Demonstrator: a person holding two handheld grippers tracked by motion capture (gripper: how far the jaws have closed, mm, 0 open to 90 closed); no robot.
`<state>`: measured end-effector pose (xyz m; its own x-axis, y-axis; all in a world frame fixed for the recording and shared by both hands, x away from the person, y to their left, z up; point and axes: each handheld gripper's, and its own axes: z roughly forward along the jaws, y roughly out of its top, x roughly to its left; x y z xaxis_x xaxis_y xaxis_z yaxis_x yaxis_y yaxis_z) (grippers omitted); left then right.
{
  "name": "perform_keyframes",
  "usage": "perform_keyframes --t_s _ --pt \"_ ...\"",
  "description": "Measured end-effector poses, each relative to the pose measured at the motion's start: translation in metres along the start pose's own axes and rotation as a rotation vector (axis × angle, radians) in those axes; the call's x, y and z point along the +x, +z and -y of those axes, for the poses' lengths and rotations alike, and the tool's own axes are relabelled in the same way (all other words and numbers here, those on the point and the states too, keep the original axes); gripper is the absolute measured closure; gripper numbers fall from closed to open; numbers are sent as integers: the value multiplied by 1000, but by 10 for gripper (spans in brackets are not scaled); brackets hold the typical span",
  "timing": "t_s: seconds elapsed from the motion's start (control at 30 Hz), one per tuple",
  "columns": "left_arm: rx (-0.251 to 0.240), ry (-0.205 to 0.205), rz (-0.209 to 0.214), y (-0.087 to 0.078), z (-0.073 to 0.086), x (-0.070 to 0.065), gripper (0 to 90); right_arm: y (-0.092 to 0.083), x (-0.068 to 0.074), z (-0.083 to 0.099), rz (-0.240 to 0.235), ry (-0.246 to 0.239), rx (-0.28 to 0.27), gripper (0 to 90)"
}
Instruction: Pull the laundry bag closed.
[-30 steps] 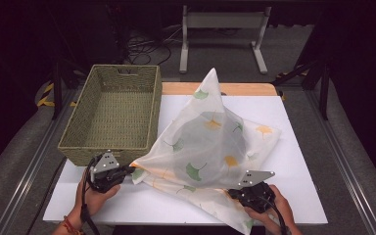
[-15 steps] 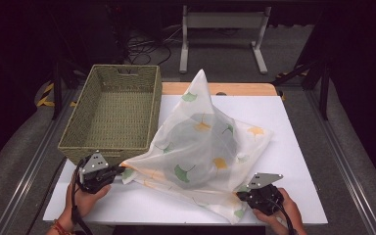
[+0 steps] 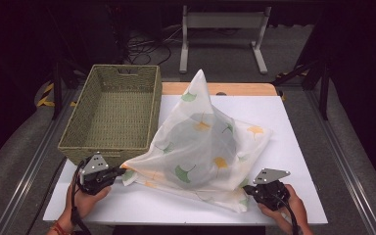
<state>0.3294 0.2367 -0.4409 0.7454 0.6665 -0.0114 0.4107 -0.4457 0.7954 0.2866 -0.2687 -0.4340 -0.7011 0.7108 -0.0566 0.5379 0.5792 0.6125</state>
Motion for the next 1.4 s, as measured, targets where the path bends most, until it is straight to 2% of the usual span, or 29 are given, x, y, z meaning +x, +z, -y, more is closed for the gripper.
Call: perform_keyframes --t_s 0.1,0.17,0.2,0.23,0.47,0.83,1.1,1.2,1.4 --pt "-1 20 13 1 1 -1 873 -1 -7 1 23 13 -2 900" --pt "-4 13 21 2 1 -2 873 0 -9 2 29 21 -1 900" --pt "0 25 37 3 1 -3 872 1 -13 2 42 29 -6 900" --pt "1 18 41 3 1 -4 872 1 -14 2 46 30 -5 900" --pt "18 43 69 11 1 -10 866 2 -25 1 89 39 -15 900" --pt "42 76 88 27 -2 -19 843 2 -42 -3 158 44 -45 900" --pt "60 116 92 32 -3 -25 808 2 -52 0 161 75 -59 900" --pt "55 105 95 32 -3 -24 795 1 -54 0 170 82 -61 900" --pt "62 116 99 40 -7 -27 780 2 -60 -1 186 96 -65 900"
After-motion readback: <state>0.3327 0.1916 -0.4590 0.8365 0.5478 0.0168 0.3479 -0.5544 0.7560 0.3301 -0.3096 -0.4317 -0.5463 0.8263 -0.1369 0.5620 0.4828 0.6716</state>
